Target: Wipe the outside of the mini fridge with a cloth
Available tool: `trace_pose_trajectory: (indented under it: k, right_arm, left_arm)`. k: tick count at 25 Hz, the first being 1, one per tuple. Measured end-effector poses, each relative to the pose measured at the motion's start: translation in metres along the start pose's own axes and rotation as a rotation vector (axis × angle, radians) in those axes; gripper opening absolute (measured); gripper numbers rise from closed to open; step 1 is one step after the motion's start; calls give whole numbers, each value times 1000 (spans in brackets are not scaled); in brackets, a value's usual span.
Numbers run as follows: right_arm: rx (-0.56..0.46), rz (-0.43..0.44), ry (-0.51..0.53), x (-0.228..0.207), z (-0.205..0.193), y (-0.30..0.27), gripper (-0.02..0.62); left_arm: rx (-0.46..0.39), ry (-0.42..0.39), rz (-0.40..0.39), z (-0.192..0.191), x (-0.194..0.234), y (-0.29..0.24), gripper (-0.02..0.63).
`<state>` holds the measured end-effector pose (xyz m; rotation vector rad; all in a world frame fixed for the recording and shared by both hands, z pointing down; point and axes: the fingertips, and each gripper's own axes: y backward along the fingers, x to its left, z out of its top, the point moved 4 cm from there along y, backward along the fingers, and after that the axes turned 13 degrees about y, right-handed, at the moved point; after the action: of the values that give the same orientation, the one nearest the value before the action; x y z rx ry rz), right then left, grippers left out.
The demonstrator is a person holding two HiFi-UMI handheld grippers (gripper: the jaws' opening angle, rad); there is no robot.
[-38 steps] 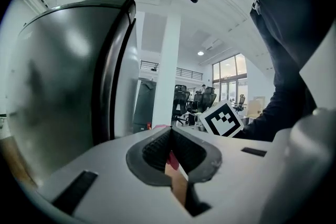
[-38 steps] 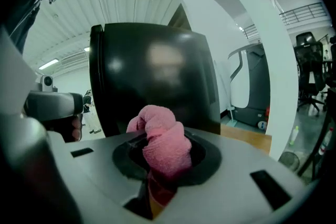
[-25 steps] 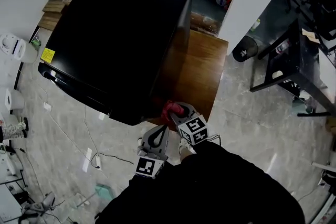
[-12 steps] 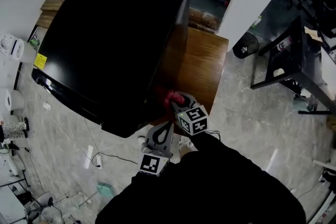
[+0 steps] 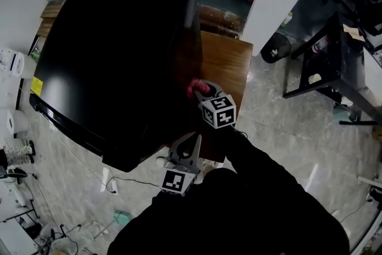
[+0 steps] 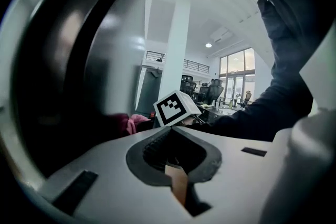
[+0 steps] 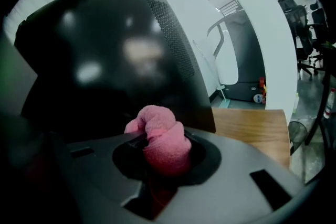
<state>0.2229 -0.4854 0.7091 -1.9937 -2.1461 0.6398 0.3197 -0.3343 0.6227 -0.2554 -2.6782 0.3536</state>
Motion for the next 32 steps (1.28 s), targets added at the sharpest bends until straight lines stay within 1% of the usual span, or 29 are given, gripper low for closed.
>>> trace_pose_trajectory:
  k: [8, 10, 13, 16, 18, 21, 24, 27, 29, 32]
  right_arm:
    - [14, -54, 4, -62, 21, -28, 84]
    - [16, -66, 9, -72, 24, -34, 84]
    - [17, -59, 12, -84, 28, -40, 84]
    - [33, -59, 10, -91, 26, -46, 84]
    - [29, -68, 24, -95, 27, -43, 84]
    - [-32, -83, 65, -102, 47, -12, 84]
    - [-117, -82, 103, -89, 74, 44, 86]
    - [-202, -64, 127, -58, 92, 108, 86]
    - [-257, -36, 121, -32, 102, 149, 86]
    - [-312, -4, 125, 25, 109, 197, 86]
  left_arm:
    - [-8, -26, -15, 21, -6, -42, 6]
    - [-9, -40, -23, 27, -6, -50, 6]
    - [-21, -55, -36, 34, -6, -64, 6]
    - [-20, -49, -46, 35, -9, -67, 6]
    - [-24, -38, -61, 36, -12, -64, 6]
    - [-48, -25, -109, 50, -26, -57, 6]
    - [-78, -28, -165, 71, -46, -36, 6]
    - [-103, -27, -227, 89, -63, -7, 6]
    - [-121, -28, -275, 98, -71, 16, 6]
    - [-125, -32, -332, 101, -75, 63, 6]
